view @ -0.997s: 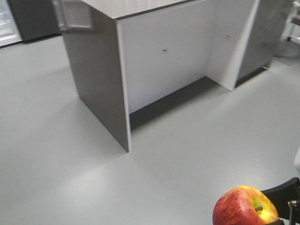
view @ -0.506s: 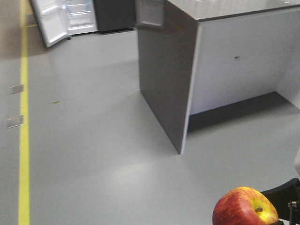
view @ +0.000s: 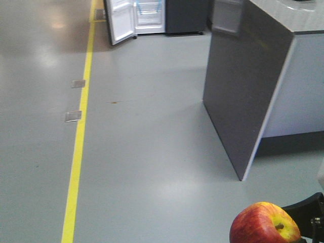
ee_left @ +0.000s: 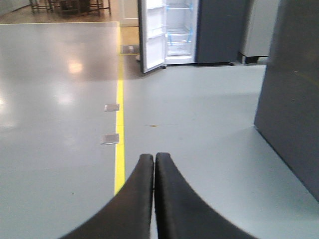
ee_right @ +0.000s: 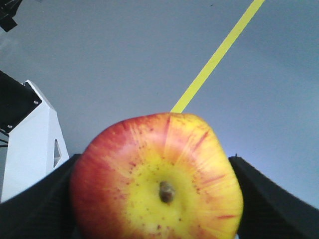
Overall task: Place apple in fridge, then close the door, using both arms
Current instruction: 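Drive the base toward the open refrigerator holding the apple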
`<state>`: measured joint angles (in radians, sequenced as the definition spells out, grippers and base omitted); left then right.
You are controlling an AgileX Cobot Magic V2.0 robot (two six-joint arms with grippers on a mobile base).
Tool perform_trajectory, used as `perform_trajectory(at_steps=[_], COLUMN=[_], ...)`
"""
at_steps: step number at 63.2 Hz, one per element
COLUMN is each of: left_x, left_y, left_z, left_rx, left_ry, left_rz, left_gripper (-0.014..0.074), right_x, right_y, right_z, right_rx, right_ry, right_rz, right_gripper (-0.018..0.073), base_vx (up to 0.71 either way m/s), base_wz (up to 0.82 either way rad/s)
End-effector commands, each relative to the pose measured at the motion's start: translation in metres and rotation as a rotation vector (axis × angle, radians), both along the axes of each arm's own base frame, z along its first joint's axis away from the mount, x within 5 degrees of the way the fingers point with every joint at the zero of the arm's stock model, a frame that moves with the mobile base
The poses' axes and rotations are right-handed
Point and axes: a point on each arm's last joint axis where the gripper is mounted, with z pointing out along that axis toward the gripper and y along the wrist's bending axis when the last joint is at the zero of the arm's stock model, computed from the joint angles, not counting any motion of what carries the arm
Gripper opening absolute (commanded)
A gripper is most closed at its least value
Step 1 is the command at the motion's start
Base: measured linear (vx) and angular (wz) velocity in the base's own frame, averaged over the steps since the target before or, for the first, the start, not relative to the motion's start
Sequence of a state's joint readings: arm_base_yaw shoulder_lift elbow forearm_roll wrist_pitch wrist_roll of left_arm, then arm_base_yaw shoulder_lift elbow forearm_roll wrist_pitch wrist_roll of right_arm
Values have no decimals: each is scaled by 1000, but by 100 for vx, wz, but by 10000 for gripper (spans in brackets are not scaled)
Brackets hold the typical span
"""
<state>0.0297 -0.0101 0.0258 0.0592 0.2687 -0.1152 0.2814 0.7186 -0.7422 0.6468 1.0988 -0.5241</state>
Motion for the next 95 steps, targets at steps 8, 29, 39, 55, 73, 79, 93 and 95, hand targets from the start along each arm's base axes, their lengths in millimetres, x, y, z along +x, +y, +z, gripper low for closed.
perform_trajectory(at_steps=[8,29,39,55,73,79,93,95], left_x=[1,1,1,1,1,1,1,1], left_y=[0,0,0,0,0,0,0,0], left_z=[1,1,1,1,1,1,1,1], left_rx=[-2,-2,-2,-2,-2,-2,-2,-2], left_ry=[-72,-72,-72,-72,-72,-72,-72,-72], left_rz=[-4,-4,-4,-4,-4,-4,-4,-4], left_gripper=[-6,-6,-6,-6,-6,-6,-6,-6], right_x=[1,2,2,2,2,2,2,2], right_y=[3,3,3,3,3,3,3,3], right_z=[12,13,13,13,13,13,13,13], right_rx=[64,64,64,64,64,64,64,64], right_ry=[-45,-45,-45,-45,-45,-45,-45,-45], right_rz=[-13,-13,-13,-13,-13,-13,-13,-13], right_gripper=[377,377,377,377,377,377,377,377], base_vx=[9,11,14,18,22,24,26,28], base_wz=[34,29,17,7,-3,-7,-8,-9])
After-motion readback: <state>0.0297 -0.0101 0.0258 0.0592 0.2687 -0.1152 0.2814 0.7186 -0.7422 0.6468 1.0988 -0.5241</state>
